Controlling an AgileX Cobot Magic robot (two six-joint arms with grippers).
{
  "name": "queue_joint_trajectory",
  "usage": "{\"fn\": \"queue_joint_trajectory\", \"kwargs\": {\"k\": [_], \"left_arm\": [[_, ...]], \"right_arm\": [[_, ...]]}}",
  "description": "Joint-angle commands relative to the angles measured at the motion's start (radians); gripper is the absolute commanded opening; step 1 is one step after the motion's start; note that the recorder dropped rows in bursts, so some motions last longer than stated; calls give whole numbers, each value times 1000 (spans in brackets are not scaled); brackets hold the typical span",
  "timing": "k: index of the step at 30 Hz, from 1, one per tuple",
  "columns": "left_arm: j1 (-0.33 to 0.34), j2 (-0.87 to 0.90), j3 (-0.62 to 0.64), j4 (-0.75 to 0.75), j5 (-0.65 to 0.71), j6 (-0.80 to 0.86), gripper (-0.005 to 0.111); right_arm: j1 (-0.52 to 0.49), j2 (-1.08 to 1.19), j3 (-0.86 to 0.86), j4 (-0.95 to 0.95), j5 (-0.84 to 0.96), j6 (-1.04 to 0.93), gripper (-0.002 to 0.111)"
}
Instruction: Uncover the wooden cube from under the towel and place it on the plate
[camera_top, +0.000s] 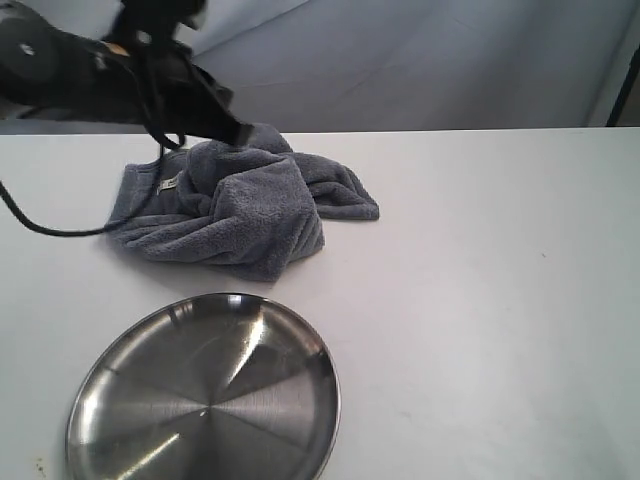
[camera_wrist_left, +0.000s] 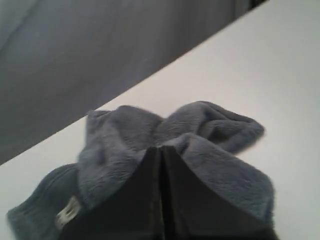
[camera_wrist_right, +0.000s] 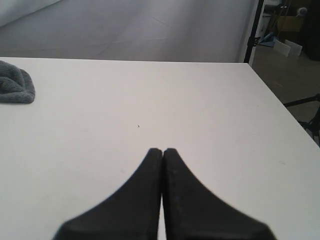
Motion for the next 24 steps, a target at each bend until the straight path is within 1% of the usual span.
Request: {"fn": "queue_joint_trajectory", "kwargs": {"k": [1,4,6,7,9,11,13,15,17,18,20,21,22,24], "left_arm": [[176,-56,-3,24,178,-99,0],[300,-65,-3,42,458,-97,0],[348,-63,-3,82,630,-97,0],[363,-58,1,93,715,-97,0],[370,-59,5,95,854,-93,0],[360,-59,17,69,946,-82,0],[329,-59,33,9,950,-79,0],[283,-59,44,-57,926,-28,0],[229,-59,50,-149,876,34,0],[191,-59,50,-207,832,57,0],[141,-59,50,-328,754,80,0],[105,-59,50,-386,722,112,0],[84,-59,50,-408,698,153,0],[37,-59,50,-399,670,240,0]], "right_arm": [[4,-7,2,3,-12,-5,0],[4,-7,2,3,-12,-5,0],[4,-7,2,3,-12,-5,0],[4,-7,2,3,-12,-5,0],[4,-7,2,3,-12,-5,0],[4,-7,2,3,-12,-5,0],[4,-7,2,3,-12,-5,0],[4,-7,2,3,-12,-5,0],[4,-7,2,3,-12,-5,0],[4,-7,2,3,-12,-5,0],[4,-7,2,3,-12,-5,0],[4,-7,2,3,-12,-5,0],[4,-7,2,3,-12,-5,0],[4,-7,2,3,-12,-5,0]]}}
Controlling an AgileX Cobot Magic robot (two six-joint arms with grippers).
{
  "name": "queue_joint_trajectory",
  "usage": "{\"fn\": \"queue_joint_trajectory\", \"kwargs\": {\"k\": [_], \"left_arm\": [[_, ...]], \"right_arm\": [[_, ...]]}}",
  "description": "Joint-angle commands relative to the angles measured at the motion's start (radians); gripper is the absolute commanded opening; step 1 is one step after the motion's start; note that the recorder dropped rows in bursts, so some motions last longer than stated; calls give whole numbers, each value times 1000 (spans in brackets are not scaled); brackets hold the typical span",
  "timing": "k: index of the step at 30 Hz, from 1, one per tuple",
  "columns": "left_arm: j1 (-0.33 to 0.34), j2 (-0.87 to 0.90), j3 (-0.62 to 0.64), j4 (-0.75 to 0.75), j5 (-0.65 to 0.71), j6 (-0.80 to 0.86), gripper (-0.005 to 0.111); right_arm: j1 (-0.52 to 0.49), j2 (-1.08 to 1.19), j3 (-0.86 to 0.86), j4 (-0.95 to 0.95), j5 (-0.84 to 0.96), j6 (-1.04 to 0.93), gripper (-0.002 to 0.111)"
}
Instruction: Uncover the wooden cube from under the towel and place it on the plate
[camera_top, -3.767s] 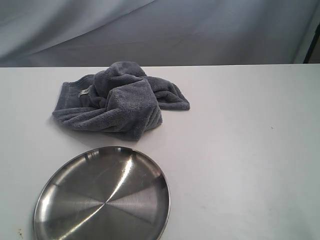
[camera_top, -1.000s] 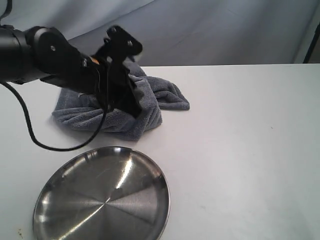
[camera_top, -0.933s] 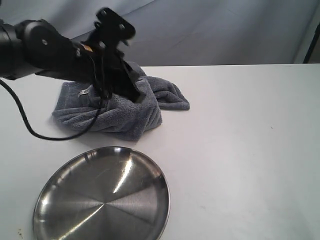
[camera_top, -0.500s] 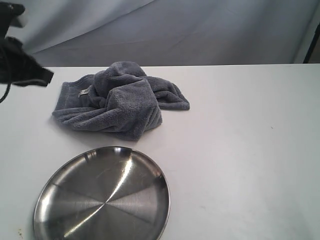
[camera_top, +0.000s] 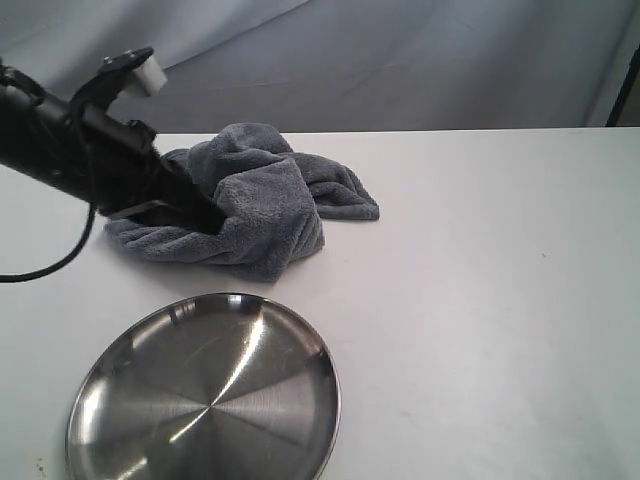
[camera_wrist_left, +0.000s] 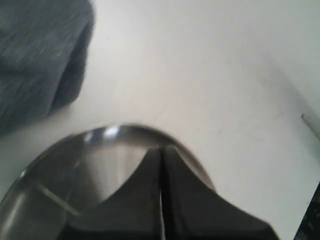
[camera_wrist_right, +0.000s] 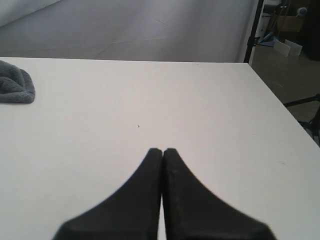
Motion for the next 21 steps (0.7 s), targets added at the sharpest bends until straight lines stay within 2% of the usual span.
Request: {"fn": "queue_joint_trajectory", "kwargs": {"k": [1,6,9,10,13,17,19,21], "left_arm": [[-101,-3,5,-64,-93,152,0],[-113,-3,5,-19,-156,143,0],[-96,-7,5,75,-280,-7,0],[-90,-10,5,136,-310,-77,0],[-75,-10,5,443,-374,-315,0],[-73,-10,6,973,-363,-716,0],[-73,-8,6,1091,-311,-819,0],[-73,-3,6,1099,-271,-819,0]], "right_arm": [[4,-7,2,3,-12,-5,0],[4,-7,2,3,-12,-5,0],[4,-7,2,3,-12,-5,0],[4,-7,2,3,-12,-5,0],[4,-7,2,3,-12,-5,0],[4,-7,2,3,-12,-5,0],[4,-7,2,3,-12,-5,0],[4,-7,2,3,-12,-5,0]]}}
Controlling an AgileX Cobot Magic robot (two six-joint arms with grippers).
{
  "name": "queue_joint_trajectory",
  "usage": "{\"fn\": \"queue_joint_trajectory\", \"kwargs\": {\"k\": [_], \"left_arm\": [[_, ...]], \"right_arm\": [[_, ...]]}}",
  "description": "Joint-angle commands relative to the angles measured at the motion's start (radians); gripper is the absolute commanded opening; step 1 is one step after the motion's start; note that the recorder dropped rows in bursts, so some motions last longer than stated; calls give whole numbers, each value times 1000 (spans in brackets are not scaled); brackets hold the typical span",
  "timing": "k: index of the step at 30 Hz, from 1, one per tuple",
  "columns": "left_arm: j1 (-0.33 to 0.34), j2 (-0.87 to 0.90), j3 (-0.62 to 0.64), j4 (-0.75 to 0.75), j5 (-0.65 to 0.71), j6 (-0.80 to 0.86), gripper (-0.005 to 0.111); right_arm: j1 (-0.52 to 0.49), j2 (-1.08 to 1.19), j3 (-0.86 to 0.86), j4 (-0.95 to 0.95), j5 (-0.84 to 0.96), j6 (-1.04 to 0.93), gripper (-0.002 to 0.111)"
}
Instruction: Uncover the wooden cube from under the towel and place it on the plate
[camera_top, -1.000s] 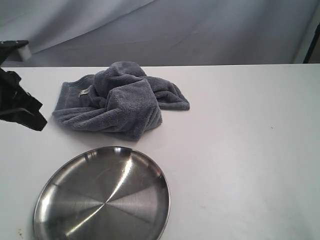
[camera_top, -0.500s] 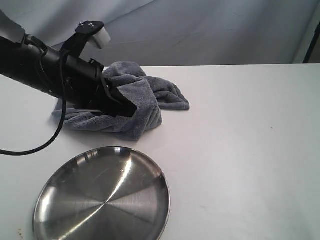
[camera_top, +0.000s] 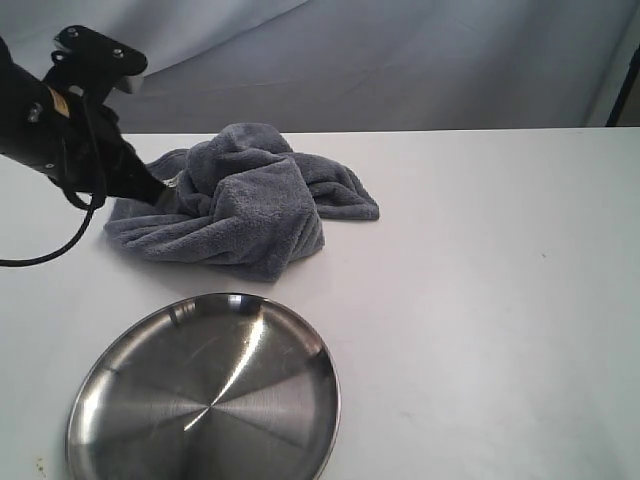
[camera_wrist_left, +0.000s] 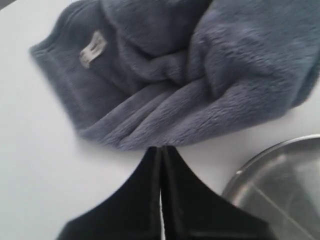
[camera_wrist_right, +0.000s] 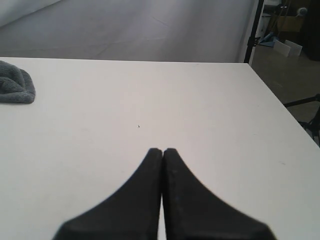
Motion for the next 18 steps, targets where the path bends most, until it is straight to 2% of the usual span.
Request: {"fn": "queue_joint_trajectory", "kwargs": {"k": [1,5,9,12,15,18], "left_arm": [[1,-1,7,128,68,-126,0],[-4,19,17,-6,43,-68,0],[-4,69,17,-164,-10,116,0],[-4,108,17,-210,-22,203,2],[-4,140,17,-288,-22,278,9],[-4,162,17,-411,-27,386,26]], "right_arm": [[4,-7,2,3,-12,-5,0],[4,-7,2,3,-12,-5,0],[4,-7,2,3,-12,-5,0],[4,-7,2,3,-12,-5,0],[4,-7,2,3,-12,-5,0],[4,-7,2,3,-12,-5,0]]}}
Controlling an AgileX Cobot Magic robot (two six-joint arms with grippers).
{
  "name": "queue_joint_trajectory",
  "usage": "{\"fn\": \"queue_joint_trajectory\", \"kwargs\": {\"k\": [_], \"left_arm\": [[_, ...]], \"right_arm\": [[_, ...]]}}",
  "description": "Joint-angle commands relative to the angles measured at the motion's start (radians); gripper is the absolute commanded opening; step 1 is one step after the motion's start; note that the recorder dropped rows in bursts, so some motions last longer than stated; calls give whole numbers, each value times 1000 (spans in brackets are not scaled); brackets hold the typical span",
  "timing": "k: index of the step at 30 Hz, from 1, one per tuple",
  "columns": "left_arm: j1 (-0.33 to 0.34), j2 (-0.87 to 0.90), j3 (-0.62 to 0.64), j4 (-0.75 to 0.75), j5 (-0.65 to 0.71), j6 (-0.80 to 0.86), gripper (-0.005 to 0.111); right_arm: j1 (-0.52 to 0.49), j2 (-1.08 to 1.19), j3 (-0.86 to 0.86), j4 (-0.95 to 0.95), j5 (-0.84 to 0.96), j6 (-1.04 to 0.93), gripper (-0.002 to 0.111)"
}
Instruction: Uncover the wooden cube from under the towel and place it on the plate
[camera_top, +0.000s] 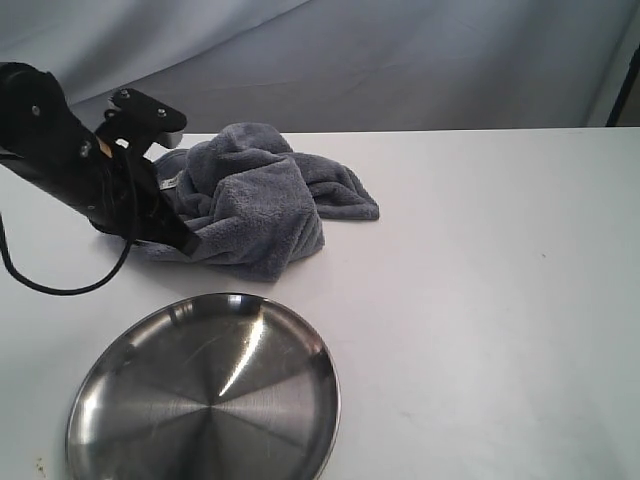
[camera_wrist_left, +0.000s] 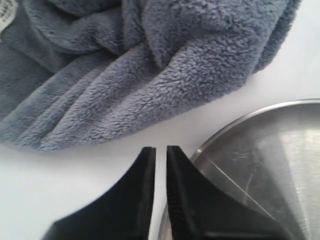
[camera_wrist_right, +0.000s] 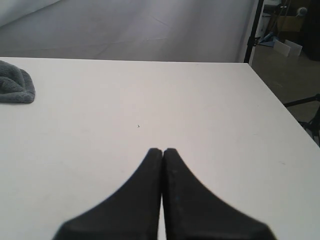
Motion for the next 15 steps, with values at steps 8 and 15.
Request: {"fn": "queue_joint_trajectory", "kwargs": {"k": [8,15], "left_arm": [[-4,32,4,-266,-83,225,82],[-4,32,4,-272,-97,225,93]], "right_arm": [[4,-7,2,3,-12,-5,0],[4,-7,2,3,-12,-5,0]]}}
